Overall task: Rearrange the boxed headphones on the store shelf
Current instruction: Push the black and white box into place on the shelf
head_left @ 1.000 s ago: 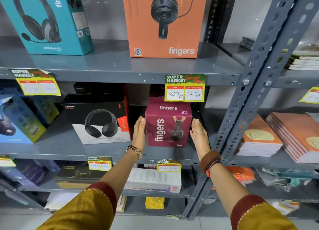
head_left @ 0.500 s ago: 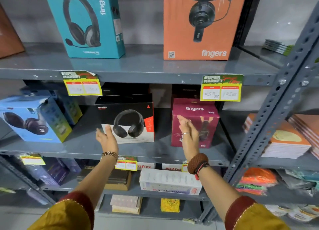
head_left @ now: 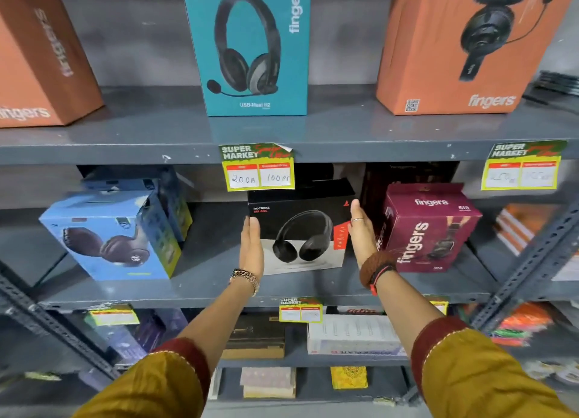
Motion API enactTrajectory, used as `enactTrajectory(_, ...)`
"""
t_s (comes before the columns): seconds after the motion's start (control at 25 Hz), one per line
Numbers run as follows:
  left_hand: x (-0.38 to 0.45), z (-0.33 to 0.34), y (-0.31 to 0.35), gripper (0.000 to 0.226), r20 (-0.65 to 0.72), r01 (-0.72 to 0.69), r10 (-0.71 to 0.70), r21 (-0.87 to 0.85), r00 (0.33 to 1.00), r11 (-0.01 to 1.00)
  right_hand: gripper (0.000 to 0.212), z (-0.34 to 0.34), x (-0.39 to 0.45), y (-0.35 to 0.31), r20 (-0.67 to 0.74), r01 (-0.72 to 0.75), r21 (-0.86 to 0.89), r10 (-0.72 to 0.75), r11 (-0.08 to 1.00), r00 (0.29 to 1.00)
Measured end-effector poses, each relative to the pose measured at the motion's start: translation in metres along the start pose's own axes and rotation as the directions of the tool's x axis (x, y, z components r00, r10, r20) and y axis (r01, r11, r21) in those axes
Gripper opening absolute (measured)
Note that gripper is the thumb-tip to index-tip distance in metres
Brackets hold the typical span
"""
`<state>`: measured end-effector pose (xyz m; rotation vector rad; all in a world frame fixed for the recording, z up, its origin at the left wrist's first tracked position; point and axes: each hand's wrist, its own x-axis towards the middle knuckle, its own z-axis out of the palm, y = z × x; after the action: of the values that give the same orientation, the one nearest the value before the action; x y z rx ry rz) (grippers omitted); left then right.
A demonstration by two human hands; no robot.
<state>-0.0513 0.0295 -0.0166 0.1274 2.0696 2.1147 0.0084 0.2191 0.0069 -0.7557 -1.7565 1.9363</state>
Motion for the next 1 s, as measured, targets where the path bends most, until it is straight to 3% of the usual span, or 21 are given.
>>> enactTrajectory(0.24, 0.012, -0.018, 0.005, 0.062, -0.088, -0.006, 0.005, -0.019, 0.996, 1.0, 0.071, 0.017, -0.007, 0.005, 0.038, -0.047, -0.006, 0.047, 0.999, 0.998)
enactTrajectory(0.56, 0.015, -0.021, -0.002, 0.066, -0.099, -0.014, 0.017, 0.035, 0.995, 0.999, 0.064, 0.014, -0.008, 0.013, -0.021, -0.008, -0.001, 0.008, 1.0, 1.0)
enactTrajectory(0.72, 0.023, -0.031, -0.002, 0.084, -0.027, 0.029, -0.029, -0.013, 0.999, 1.0, 0.062, 0.014, -0.005, 0.009, -0.023, -0.018, -0.006, 0.018, 1.0, 1.0)
enactTrajectory(1.0, 0.031, -0.035, -0.004, 0.076, 0.034, 0.033, -0.033, 0.017, 0.999, 0.999, 0.058, 0.006, -0.007, 0.011, 0.016, 0.012, 0.009, -0.012, 1.0, 1.0)
